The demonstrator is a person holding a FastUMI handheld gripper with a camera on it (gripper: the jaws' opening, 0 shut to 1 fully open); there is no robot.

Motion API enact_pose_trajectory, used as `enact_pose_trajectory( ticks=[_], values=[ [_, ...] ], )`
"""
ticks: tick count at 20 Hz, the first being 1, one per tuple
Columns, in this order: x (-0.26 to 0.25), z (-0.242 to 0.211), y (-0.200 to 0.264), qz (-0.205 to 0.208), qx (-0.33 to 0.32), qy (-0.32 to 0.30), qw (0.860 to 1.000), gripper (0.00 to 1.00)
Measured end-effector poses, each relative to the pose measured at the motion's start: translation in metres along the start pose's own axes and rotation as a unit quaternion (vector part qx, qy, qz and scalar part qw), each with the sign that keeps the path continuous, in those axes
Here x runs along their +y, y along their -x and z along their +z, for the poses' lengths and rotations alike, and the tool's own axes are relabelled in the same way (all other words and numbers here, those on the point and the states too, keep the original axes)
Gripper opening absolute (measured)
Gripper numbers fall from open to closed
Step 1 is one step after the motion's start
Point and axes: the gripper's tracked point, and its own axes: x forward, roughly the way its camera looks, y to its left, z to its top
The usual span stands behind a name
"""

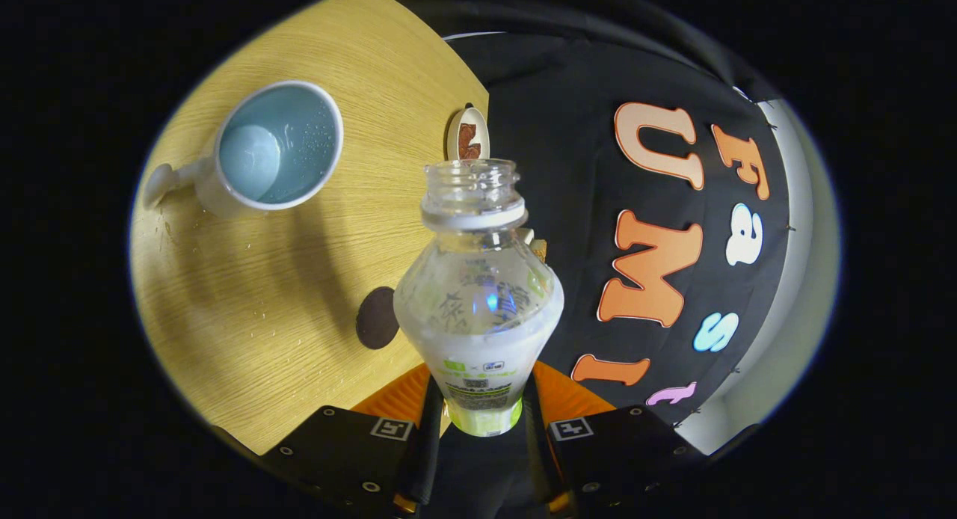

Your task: Take the bottle from table, then pour the juice into the cup, finally place the bottle on the coaster

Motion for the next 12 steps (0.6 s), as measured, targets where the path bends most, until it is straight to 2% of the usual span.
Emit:
enact_pose_trajectory(
  ticks=[12],
  values=[
    [0.006, 0.012, -0.004, 0.004, -0.024, 0.063, 0.998, 0.52]
  ],
)
